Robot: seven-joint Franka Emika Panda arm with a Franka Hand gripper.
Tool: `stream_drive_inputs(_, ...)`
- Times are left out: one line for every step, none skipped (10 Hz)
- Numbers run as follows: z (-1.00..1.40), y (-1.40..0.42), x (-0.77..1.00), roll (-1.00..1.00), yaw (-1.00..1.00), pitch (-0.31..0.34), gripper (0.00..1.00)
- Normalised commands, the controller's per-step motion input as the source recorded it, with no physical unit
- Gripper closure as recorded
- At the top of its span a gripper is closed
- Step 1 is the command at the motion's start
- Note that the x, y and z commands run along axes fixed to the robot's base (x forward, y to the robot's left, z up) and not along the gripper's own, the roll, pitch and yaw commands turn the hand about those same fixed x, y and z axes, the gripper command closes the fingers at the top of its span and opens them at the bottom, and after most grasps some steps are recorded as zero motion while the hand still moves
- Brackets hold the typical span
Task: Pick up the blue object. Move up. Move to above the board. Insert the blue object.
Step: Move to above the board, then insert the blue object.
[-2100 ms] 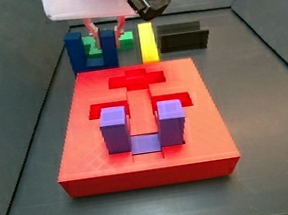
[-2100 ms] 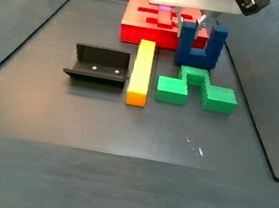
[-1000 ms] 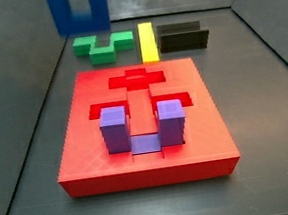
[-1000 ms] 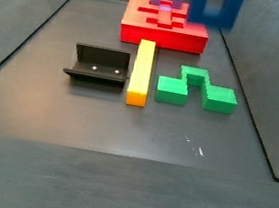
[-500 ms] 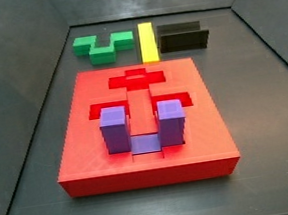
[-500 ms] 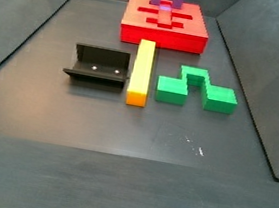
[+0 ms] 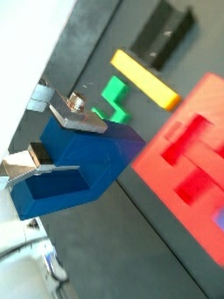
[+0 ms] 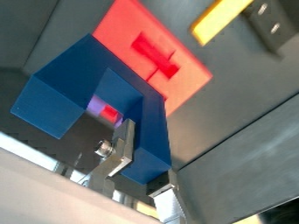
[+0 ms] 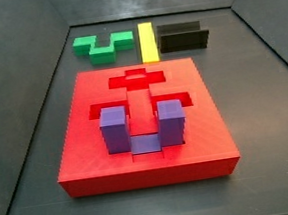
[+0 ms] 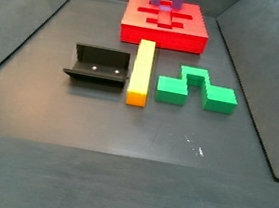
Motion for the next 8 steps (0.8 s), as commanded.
stream_drive_inputs(0.12,-0.39,0.22,0.04,0.00,0.161,1.00)
stream_drive_inputs(0.07,-0.21,0.12,0.03,0.00,0.092,1.00)
stream_drive_inputs(-0.07,0.00,0.03,0.00,0.00,0.000,1.00)
stream_drive_inputs(-0.59,0.00,0.30,0.00,-0.01,-0.021,1.00)
stream_drive_inputs(-0.81,0.06,0.53,0.04,0.00,-0.036,1.00)
stream_drive_inputs(-0.87,0.11,0.74,0.08,0.00,-0.016,1.00)
stream_drive_inputs(-0.83,0.15,0.85,0.10,0.00,0.000,1.00)
stream_drive_inputs(-0.79,0.13,0.83,0.20,0.00,0.000,1.00)
